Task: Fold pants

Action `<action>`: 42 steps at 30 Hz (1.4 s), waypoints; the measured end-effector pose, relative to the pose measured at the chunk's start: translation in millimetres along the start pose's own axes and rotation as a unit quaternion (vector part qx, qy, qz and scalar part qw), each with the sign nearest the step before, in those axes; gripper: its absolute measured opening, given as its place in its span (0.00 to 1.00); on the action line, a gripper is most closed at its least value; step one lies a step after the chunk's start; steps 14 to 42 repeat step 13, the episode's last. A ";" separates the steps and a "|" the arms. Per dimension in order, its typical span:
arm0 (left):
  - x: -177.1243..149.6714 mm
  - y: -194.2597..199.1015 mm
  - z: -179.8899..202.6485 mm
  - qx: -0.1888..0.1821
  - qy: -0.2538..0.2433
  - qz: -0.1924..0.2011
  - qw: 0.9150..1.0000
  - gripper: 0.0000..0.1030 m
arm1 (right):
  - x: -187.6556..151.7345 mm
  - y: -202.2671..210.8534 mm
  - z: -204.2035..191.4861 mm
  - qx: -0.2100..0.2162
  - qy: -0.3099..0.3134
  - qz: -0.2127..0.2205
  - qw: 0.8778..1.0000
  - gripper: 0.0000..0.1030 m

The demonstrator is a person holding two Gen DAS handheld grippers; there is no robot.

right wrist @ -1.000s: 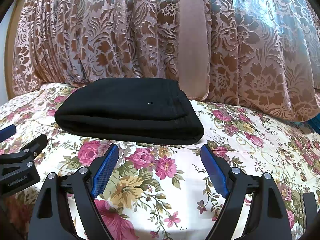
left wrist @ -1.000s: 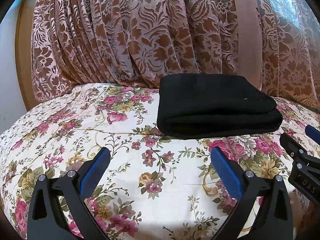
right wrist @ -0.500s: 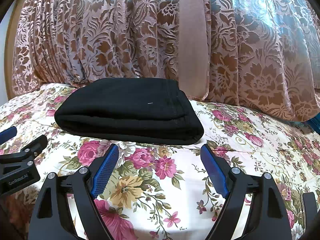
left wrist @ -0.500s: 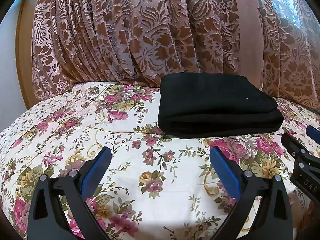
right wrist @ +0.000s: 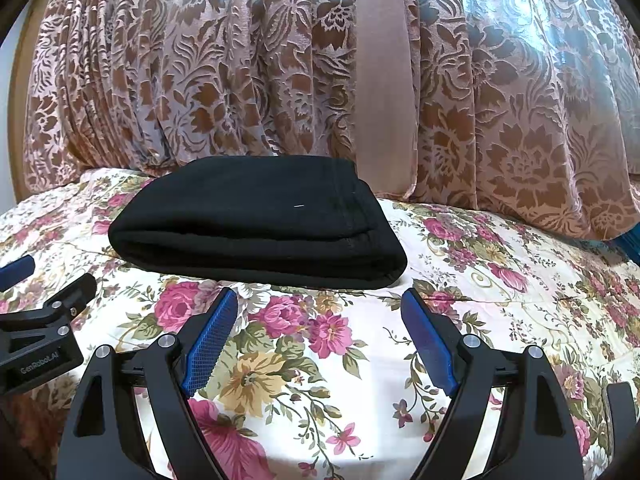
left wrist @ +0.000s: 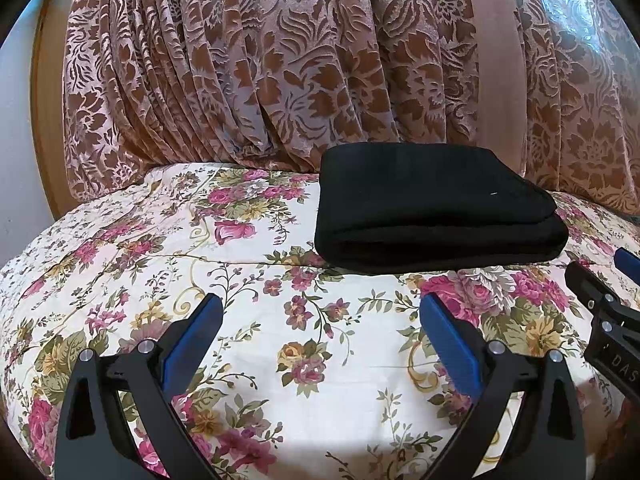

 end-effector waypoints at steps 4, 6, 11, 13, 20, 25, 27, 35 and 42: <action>0.2 -0.6 -0.1 -0.001 0.001 0.000 1.000 0.96 | -0.1 -0.1 0.2 0.000 0.000 0.000 1.000 0.80; -0.7 -1.1 0.2 -0.002 0.001 -0.002 1.000 0.96 | -0.2 -0.2 0.1 0.000 0.000 0.000 1.000 0.80; -4.8 -5.7 -1.4 -0.001 0.003 -0.014 1.000 0.96 | -0.5 -0.2 0.3 0.000 0.000 0.000 1.000 0.80; -5.7 -7.1 -2.1 -0.003 0.004 -0.017 1.000 0.97 | -0.3 -0.4 0.2 0.000 0.000 0.001 1.000 0.80; -5.7 -7.1 -2.1 -0.003 0.004 -0.017 1.000 0.97 | -0.3 -0.4 0.2 0.000 0.000 0.001 1.000 0.80; -5.7 -7.1 -2.1 -0.003 0.004 -0.017 1.000 0.97 | -0.3 -0.4 0.2 0.000 0.000 0.001 1.000 0.80; -5.7 -7.1 -2.1 -0.003 0.004 -0.017 1.000 0.97 | -0.3 -0.4 0.2 0.000 0.000 0.001 1.000 0.80; -5.7 -7.1 -2.1 -0.003 0.004 -0.017 1.000 0.97 | -0.3 -0.4 0.2 0.000 0.000 0.001 1.000 0.80; -5.7 -7.1 -2.1 -0.003 0.004 -0.017 1.000 0.97 | -0.3 -0.4 0.2 0.000 0.000 0.001 1.000 0.80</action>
Point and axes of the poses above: each gripper's, at about its wrist camera, not at the fingertips, and y roughly against the way its jaws point, z to its right, x to its top, the point moved 9 cm from there along -y, roughly the way its jaws point, and after that the axes turned 6 degrees about -y, right-handed, at the moved point
